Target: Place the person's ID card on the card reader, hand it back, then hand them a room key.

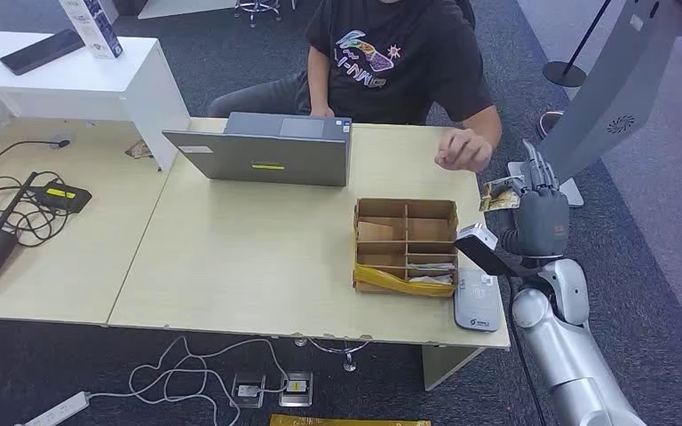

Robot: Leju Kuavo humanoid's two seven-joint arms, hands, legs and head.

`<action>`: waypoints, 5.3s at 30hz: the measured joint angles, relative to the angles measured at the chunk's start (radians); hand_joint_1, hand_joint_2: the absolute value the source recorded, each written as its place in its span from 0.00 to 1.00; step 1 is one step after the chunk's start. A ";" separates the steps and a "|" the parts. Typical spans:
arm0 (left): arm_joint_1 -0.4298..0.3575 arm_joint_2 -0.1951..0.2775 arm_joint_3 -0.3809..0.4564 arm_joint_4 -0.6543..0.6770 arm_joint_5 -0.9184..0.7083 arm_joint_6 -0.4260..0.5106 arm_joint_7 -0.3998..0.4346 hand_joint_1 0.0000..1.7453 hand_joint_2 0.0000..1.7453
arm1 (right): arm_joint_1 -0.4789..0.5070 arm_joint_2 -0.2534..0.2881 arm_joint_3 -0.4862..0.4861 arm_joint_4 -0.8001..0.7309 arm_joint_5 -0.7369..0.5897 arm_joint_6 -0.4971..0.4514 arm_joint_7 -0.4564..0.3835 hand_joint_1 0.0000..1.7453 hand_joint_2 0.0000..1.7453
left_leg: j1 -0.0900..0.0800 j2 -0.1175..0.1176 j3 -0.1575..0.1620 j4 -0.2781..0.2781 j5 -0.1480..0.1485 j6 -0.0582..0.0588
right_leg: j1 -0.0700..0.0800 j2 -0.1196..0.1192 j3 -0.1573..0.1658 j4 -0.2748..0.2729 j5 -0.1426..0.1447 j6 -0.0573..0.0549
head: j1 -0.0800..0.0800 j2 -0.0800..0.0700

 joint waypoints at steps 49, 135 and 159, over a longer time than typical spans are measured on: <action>0.003 0.030 0.000 0.000 0.001 0.000 -0.009 0.00 0.00 | 0.315 -0.142 -0.018 -0.047 -0.012 0.049 0.079 1.00 1.00 | 0.000 0.001 0.000 0.001 -0.001 0.000 | 0.000 0.001 -0.001 0.000 0.000 0.000 | 0.000 0.000; 0.000 0.029 -0.027 0.000 -0.010 0.000 -0.006 0.00 0.00 | -0.081 -0.055 0.074 0.128 0.028 0.149 -0.016 1.00 1.00 | 0.001 0.003 -0.001 0.001 0.000 0.000 | 0.001 0.002 0.000 0.001 0.001 0.001 | 0.000 0.000; 0.001 0.026 -0.027 0.000 0.002 0.000 0.019 0.00 0.00 | -0.274 0.039 0.099 0.526 0.012 0.102 -0.021 0.00 1.00 | 0.000 0.001 -0.001 0.001 0.000 0.000 | 0.001 0.001 0.000 0.000 0.001 0.000 | 0.000 0.000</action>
